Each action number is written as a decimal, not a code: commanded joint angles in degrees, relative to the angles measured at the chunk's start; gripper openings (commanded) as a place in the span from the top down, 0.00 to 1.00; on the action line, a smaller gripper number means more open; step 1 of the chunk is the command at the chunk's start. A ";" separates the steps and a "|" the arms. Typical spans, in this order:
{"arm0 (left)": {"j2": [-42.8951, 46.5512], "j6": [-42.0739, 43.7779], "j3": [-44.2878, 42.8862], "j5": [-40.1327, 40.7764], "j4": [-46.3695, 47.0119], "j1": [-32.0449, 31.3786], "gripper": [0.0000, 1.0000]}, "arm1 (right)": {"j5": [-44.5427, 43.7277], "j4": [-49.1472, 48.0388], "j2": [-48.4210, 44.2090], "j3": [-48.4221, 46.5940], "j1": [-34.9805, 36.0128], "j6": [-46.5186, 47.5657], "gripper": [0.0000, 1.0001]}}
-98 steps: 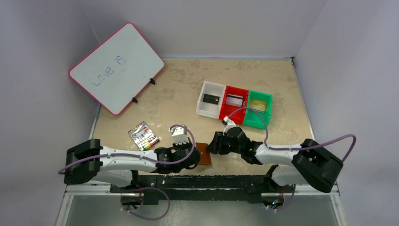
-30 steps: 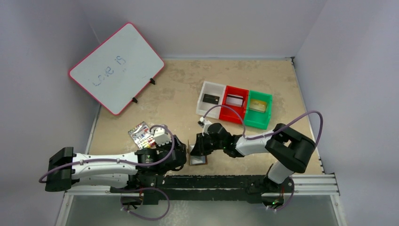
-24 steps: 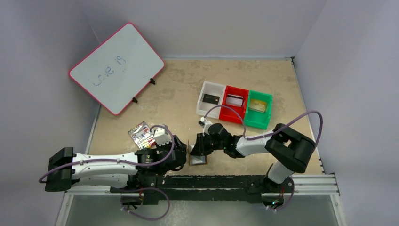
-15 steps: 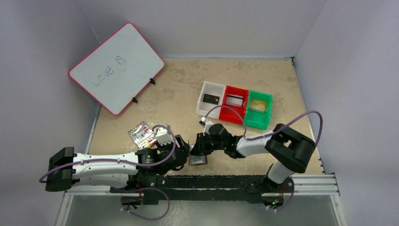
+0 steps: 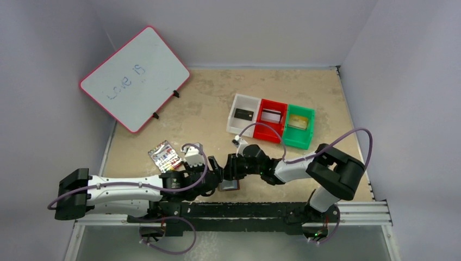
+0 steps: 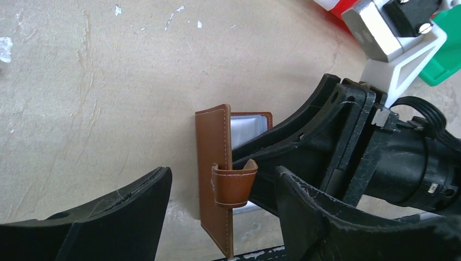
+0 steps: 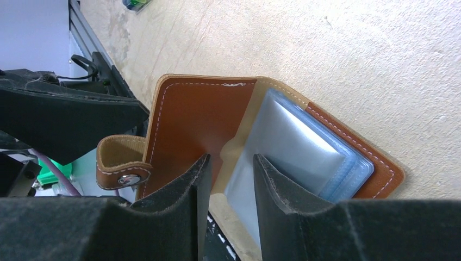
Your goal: Take the credit cards out of the card holder
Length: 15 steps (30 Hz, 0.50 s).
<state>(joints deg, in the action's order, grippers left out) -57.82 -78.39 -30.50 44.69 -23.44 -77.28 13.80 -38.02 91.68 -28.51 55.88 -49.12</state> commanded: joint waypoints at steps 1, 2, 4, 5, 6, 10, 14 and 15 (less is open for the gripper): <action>-3.08 -1.34 -3.42 0.67 -3.51 -0.06 0.33 | -1.35 -2.64 0.96 1.04 0.13 -0.83 0.62; -3.81 -2.03 -3.87 0.92 -4.72 -0.05 0.34 | -1.28 -3.08 1.10 1.19 0.16 -1.07 0.62; -5.53 -2.60 -4.81 1.35 -6.32 -0.07 0.36 | -1.15 -3.81 1.30 1.51 0.11 -1.44 0.61; -6.26 -2.68 -5.29 1.49 -7.03 -0.06 0.37 | -1.19 -3.96 1.39 1.58 0.11 -1.55 0.61; -7.04 -3.07 -5.58 1.65 -7.77 -0.07 0.39 | -1.25 -3.92 1.40 1.57 0.11 -1.68 0.61; -9.46 -5.20 -6.43 2.42 -10.69 -0.07 0.45 | -1.95 -3.29 0.91 1.80 0.11 -1.94 0.62; -11.36 -7.19 -6.73 3.41 -13.90 -0.05 0.54 | -4.66 0.83 -2.39 1.50 0.11 -1.20 0.62; -11.70 -7.45 -6.66 3.59 -14.37 -0.07 0.56 | -5.53 2.48 -3.66 1.34 0.11 -0.80 0.62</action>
<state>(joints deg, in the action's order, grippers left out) -68.34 -83.02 -35.18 45.47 -33.34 -77.28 12.75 -40.38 92.03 -27.62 55.88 -50.92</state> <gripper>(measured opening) 0.484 0.383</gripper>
